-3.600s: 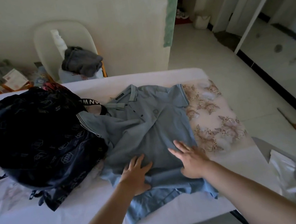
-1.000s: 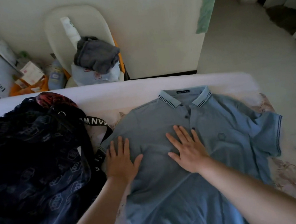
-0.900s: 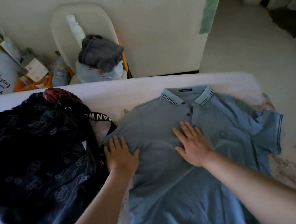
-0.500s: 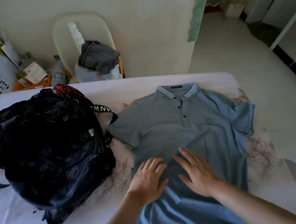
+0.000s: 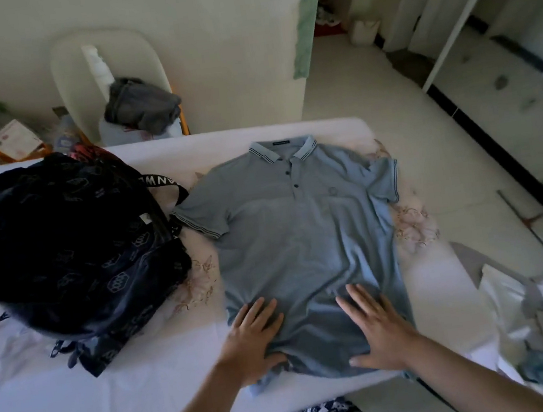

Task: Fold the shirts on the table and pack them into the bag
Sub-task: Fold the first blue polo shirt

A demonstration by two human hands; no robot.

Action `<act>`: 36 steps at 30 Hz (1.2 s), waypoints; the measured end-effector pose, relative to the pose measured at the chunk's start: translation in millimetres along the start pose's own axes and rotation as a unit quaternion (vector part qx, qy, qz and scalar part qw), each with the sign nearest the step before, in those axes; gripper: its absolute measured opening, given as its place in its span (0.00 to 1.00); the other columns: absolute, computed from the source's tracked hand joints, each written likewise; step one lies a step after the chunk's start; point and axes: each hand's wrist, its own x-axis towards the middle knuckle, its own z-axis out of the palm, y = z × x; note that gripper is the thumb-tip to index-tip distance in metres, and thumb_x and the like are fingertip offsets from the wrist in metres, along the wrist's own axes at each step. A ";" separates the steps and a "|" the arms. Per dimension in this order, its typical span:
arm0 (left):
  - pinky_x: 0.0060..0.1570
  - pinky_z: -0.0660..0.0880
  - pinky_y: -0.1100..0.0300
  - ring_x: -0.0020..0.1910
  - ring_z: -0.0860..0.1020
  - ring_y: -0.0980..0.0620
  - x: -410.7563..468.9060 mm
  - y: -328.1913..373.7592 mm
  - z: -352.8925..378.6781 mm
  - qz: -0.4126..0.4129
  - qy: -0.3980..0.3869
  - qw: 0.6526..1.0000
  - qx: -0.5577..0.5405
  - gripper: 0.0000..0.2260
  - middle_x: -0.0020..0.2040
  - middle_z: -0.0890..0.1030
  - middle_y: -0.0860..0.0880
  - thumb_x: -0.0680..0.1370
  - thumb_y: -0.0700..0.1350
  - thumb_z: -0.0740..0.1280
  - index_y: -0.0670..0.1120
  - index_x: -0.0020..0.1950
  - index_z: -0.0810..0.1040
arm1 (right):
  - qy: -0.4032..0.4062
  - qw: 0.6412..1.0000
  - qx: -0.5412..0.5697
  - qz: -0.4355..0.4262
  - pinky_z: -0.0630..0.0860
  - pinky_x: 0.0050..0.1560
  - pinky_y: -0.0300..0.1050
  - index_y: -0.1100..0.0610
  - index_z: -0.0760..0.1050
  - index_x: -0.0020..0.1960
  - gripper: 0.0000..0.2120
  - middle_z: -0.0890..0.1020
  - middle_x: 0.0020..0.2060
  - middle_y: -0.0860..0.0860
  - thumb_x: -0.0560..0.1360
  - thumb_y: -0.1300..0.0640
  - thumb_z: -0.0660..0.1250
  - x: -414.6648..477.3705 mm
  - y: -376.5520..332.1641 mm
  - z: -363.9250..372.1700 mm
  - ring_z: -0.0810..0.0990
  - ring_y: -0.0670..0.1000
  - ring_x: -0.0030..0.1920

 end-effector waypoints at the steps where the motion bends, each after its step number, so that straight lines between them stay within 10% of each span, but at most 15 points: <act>1: 0.63 0.75 0.45 0.70 0.72 0.48 1.5 2.4 0.0 0.007 0.030 0.999 -0.012 0.25 0.70 0.75 0.50 0.72 0.66 0.67 0.54 0.64 0.81 | 0.005 1.000 0.011 0.021 0.39 0.77 0.59 0.50 0.28 0.79 0.56 0.25 0.75 0.51 0.67 0.22 0.54 -4.8 2.4 4.6 0.27 0.52 0.76; 3: 0.57 0.79 0.52 0.66 0.76 0.51 5.5 10.7 -6.5 0.004 0.072 0.996 -0.059 0.17 0.62 0.81 0.52 0.68 0.52 0.79 0.52 0.56 0.85 | 0.041 0.996 0.039 0.062 0.47 0.79 0.55 0.56 0.36 0.81 0.53 0.34 0.77 0.51 0.73 0.27 0.58 -10.6 6.1 10.7 0.36 0.51 0.79; 6: 0.59 0.73 0.60 0.60 0.79 0.48 7.6 21.0 -32.1 -0.060 0.067 0.985 -0.148 0.11 0.60 0.81 0.49 0.80 0.48 0.66 0.47 0.60 0.81 | 0.123 0.987 0.081 0.065 0.63 0.73 0.50 0.62 0.67 0.74 0.28 0.59 0.79 0.54 0.80 0.47 0.65 -9.9 10.3 4.6 0.61 0.54 0.77; 10: 0.51 0.72 0.58 0.55 0.78 0.48 21.4 4.6 -62.7 -0.112 -0.029 0.969 -0.219 0.10 0.57 0.81 0.49 0.81 0.49 0.63 0.54 0.62 0.76 | 0.091 0.984 0.113 0.103 0.74 0.48 0.49 0.55 0.73 0.57 0.08 0.82 0.53 0.57 0.83 0.53 0.59 -6.5 17.7 -34.9 0.81 0.59 0.53; 17: 0.40 0.70 0.63 0.44 0.77 0.53 62.5 -33.1 -151.7 -0.100 -0.115 0.960 -0.235 0.04 0.43 0.80 0.53 0.79 0.51 0.68 0.52 0.46 0.78 | 0.044 0.974 0.206 0.082 0.72 0.48 0.50 0.50 0.73 0.52 0.06 0.79 0.52 0.52 0.78 0.53 0.59 21.9 50.4 -140.8 0.77 0.56 0.52; 26: 0.66 0.68 0.46 0.67 0.69 0.43 135.9 -67.0 -198.5 -0.247 0.315 0.895 -0.199 0.18 0.67 0.73 0.47 0.80 0.46 0.62 0.50 0.71 0.70 | 0.364 0.924 0.052 0.110 0.69 0.66 0.59 0.56 0.60 0.76 0.31 0.69 0.68 0.60 0.77 0.52 0.66 117.6 56.0 -210.6 0.70 0.62 0.67; 36: 0.67 0.67 0.48 0.72 0.61 0.46 129.5 -64.0 -76.1 -0.168 -0.006 0.980 -0.106 0.25 0.70 0.64 0.49 0.74 0.55 0.71 0.54 0.70 0.71 | 0.068 0.996 0.056 0.009 0.58 0.76 0.53 0.53 0.54 0.80 0.38 0.49 0.80 0.55 0.73 0.57 0.66 130.1 68.5 -98.4 0.49 0.57 0.80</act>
